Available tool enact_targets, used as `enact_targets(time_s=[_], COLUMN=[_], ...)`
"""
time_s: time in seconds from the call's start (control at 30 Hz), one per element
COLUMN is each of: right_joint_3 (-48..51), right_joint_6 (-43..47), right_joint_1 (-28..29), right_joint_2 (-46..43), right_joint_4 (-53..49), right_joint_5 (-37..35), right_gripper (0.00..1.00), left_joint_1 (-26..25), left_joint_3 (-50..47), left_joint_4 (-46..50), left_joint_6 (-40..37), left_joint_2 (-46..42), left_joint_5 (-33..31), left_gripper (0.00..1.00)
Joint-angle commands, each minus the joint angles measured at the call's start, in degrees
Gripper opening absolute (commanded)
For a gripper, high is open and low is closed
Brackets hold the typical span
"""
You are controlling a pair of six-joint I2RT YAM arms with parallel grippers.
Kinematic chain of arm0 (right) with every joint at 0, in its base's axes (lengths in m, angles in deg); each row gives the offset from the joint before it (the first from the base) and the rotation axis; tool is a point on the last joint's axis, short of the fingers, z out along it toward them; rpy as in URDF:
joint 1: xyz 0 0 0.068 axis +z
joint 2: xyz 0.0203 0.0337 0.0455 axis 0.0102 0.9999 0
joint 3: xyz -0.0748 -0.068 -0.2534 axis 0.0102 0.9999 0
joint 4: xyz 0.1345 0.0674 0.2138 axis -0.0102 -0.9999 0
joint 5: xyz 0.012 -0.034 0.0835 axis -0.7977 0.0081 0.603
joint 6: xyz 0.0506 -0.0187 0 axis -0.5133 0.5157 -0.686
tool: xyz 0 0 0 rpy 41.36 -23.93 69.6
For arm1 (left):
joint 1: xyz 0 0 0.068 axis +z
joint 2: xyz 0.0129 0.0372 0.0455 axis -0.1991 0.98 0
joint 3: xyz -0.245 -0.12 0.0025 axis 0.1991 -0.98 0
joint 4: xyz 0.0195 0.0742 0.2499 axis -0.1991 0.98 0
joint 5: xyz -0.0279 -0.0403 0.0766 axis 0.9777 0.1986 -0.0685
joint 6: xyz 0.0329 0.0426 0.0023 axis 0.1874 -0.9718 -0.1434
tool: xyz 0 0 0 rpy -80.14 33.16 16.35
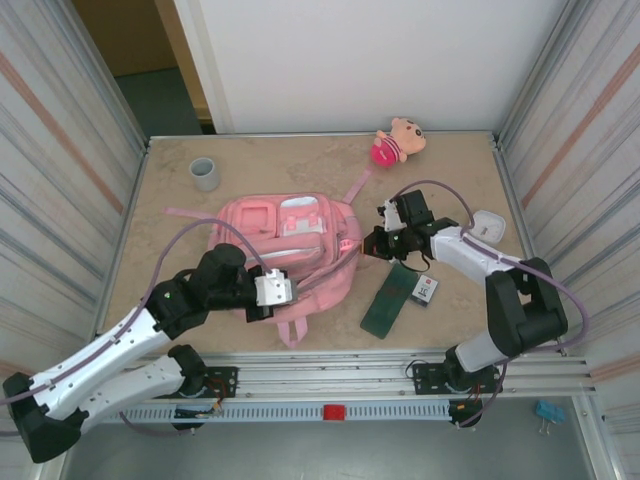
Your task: Pack the student bag
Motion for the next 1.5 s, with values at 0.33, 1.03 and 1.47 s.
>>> enact_targets(time_s=[0.33, 1.03, 1.47], right_joint_3=[1.0, 15.6, 19.9], right_joint_6=[-0.9, -5.4, -9.0], right_joint_1=[0.0, 5.6, 9.6], right_joint_2=[-1.9, -41.7, -40.3], right_joint_4=[13.0, -1.8, 2.7], right_joint_5=[-2.7, -11.2, -8.8], right_gripper=[0.02, 0.57, 0.58], left_joint_1=[0.0, -3.7, -4.0], left_joint_3=[3.4, 0.5, -1.1], left_joint_4=[0.4, -1.4, -11.8], left_joint_6=[-2.1, -1.8, -0.8], left_joint_2=[-5.6, 16.9, 27.9], left_joint_5=[1.6, -17.4, -18.0], left_gripper=[0.23, 0.78, 0.77])
